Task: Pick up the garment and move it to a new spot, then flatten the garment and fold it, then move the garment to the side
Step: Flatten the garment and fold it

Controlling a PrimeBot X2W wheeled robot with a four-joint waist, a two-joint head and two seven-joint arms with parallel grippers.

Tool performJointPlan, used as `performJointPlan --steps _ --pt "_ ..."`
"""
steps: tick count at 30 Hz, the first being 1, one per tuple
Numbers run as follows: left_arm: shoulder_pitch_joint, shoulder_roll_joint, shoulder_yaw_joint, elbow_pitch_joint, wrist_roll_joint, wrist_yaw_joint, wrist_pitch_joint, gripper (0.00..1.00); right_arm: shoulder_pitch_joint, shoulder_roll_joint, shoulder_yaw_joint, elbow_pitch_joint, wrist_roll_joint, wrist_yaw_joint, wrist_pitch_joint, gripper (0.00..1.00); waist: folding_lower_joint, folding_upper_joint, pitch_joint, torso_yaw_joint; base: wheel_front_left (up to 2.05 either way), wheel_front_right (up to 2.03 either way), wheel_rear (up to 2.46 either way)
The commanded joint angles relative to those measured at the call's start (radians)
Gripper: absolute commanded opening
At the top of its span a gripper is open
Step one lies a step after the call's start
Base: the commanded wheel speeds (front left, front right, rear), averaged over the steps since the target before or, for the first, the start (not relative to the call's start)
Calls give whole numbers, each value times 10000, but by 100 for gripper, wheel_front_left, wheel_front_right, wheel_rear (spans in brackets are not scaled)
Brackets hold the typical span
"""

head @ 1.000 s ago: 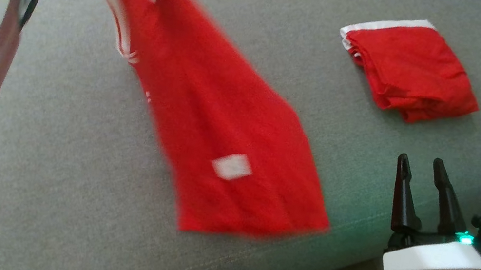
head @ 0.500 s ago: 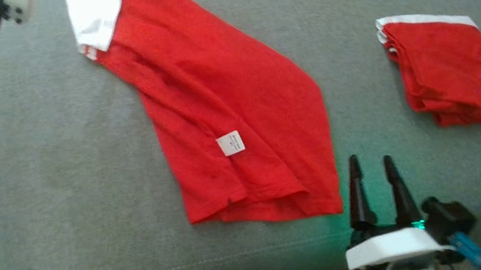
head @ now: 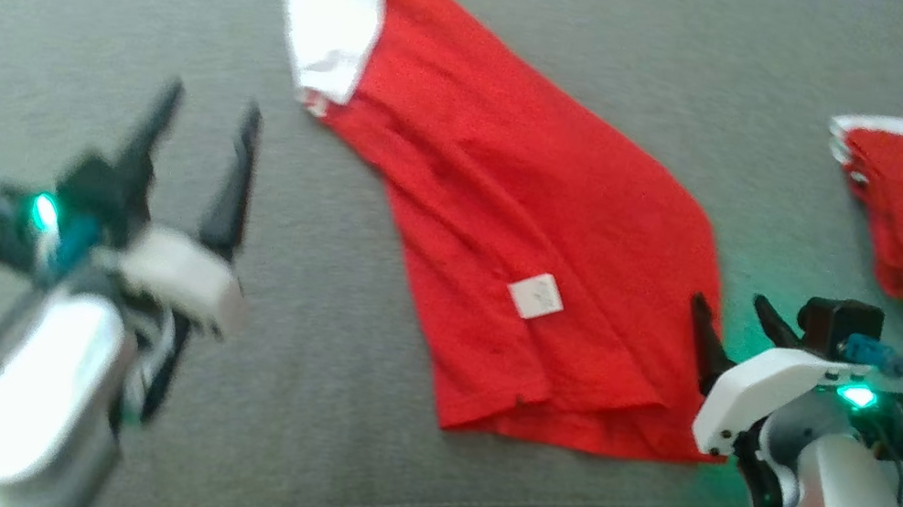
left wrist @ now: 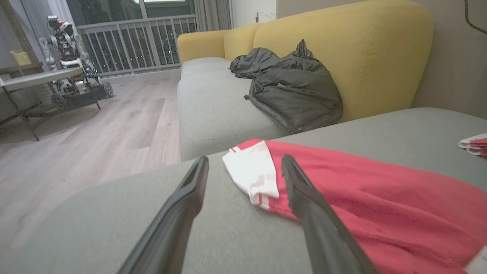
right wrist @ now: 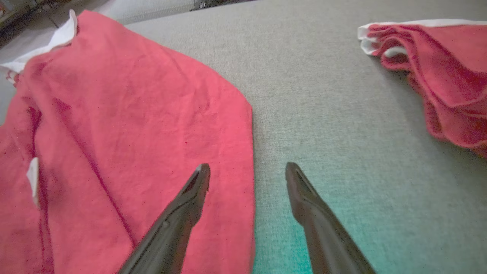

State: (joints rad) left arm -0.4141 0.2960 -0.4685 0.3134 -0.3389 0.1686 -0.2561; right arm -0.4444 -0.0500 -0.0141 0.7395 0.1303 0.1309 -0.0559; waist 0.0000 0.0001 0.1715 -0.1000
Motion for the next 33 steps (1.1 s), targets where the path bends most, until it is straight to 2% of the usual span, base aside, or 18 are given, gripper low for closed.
performJointPlan --steps 1,6,7,8,9,15,23,27,28,29,33 --pt "-218 220 465 -614 -4 112 -56 100 -343 -3 65 -64 -221 -2 130 100 0 -1 -148 485 0 0 0" --pt "1260 -229 272 -1960 103 292 -56 100 -865 -5 -684 1029 -825 -2 732 100 0 -1 -228 1224 0 0 0" --pt "1486 -326 202 -2176 144 306 -56 100 -926 -28 -812 1204 -1020 -2 787 85 0 -1 -245 1370 0 0 0" --pt "1692 -410 106 -2353 193 295 -56 100 -981 -71 -940 1357 -1200 -2 813 37 0 -1 -262 1508 0 0 0" --pt "1871 -488 5 -2508 252 276 -56 100 -1029 -127 -1061 1500 -1365 -2 836 0 0 -1 -280 1644 0 0 0" --pt "2522 -987 -318 -2949 456 177 -56 100 -1566 -841 -1973 1696 -2467 -2 610 0 0 -1 -183 2388 0 0 0" --pt "2424 -1385 -473 -3064 887 -143 -56 100 -3434 -2024 -3158 747 -4639 -2 -87 0 0 -1 484 3197 0 0 0" --pt "2207 -1565 -553 -3051 1133 -341 -56 100 -4553 -2201 -4062 342 -5818 -2 -756 0 0 -1 884 3464 0 0 0" --pt "2167 -1614 -560 -3041 1179 -377 -57 100 -4745 -2111 -4368 368 -6050 -2 -816 26 0 -1 949 3499 0 0 0" --pt "2134 -1663 -570 -3019 1214 -417 -57 100 -4889 -1982 -4635 405 -6275 -2 -854 100 0 -1 991 3518 0 0 0" --pt "1990 -1784 -483 -2863 1357 -501 -57 100 -5131 -1081 -5419 541 -6685 -2 -1341 100 0 -1 1006 3356 0 0 0"
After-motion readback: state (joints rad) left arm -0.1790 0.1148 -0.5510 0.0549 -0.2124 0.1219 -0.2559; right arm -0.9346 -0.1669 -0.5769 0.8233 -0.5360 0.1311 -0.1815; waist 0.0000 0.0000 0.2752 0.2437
